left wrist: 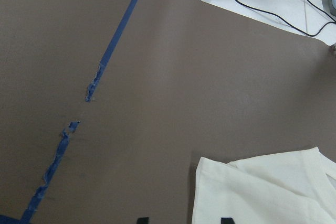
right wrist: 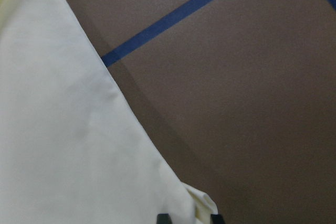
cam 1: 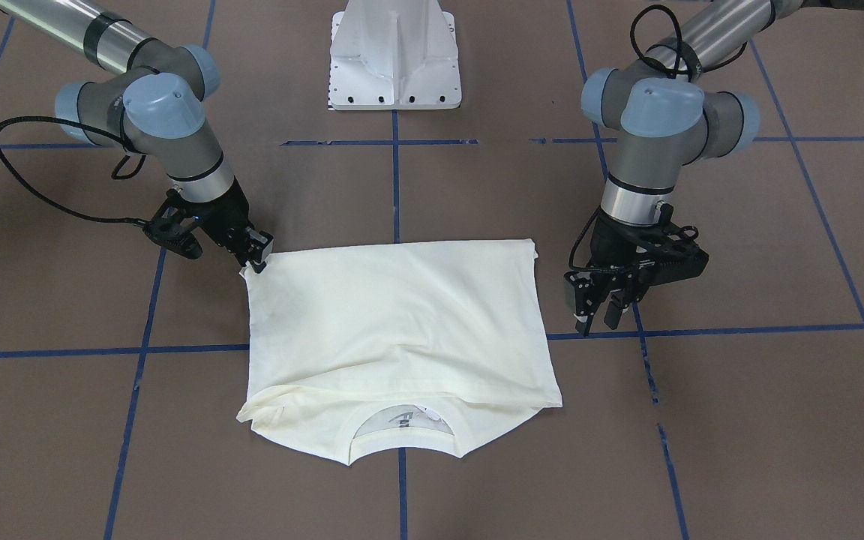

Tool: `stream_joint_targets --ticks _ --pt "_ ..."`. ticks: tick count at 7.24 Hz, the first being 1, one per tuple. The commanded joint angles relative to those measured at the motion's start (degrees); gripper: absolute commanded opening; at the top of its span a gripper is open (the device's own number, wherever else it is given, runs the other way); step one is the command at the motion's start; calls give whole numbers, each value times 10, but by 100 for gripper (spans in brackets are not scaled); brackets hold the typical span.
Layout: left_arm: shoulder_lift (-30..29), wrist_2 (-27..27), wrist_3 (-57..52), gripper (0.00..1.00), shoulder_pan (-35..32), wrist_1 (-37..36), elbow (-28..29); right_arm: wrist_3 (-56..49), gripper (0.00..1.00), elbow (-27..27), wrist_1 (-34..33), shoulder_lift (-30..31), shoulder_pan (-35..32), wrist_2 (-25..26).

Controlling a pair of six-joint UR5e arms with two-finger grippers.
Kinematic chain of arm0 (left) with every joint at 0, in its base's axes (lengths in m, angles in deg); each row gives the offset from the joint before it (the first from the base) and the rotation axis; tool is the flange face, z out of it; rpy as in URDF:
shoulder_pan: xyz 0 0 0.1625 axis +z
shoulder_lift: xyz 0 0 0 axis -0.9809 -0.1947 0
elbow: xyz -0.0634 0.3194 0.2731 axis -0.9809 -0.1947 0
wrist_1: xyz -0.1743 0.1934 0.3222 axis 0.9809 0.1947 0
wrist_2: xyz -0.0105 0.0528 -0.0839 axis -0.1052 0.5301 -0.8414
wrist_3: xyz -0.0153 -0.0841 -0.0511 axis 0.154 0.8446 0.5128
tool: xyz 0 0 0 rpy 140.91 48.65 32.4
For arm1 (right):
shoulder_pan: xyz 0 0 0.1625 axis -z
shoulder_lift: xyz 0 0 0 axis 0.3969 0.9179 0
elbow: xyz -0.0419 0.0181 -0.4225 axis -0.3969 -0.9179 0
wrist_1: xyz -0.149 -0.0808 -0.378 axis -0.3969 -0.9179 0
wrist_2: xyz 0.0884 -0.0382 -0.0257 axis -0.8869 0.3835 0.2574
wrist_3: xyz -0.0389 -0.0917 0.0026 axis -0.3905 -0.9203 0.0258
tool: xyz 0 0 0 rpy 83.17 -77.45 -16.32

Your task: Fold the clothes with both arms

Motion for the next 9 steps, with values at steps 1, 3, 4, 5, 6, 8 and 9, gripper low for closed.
stream_joint_targets --ticks 1,3,4,5,6,8,9 --pt "1 0 -1 55 1 0 2 0 0 19 0 6 -2 -4" --pt "2 -2 -1 55 0 0 1 19 0 151 0 103 25 -14" --pt "1 -4 -1 55 1 1 -1 63 0 237 -1 161 94 -9" --pt "-4 -6 0 55 3 3 -1 100 0 303 -3 208 165 -18" --pt "-5 -24 2 55 3 1 -16 103 0 356 -2 256 231 -30" --pt "14 -103 41 59 7 -4 -87 106 100 354 -1 254 296 -11" --pt "22 -128 114 62 42 -4 -127 106 100 358 -1 252 262 -10"
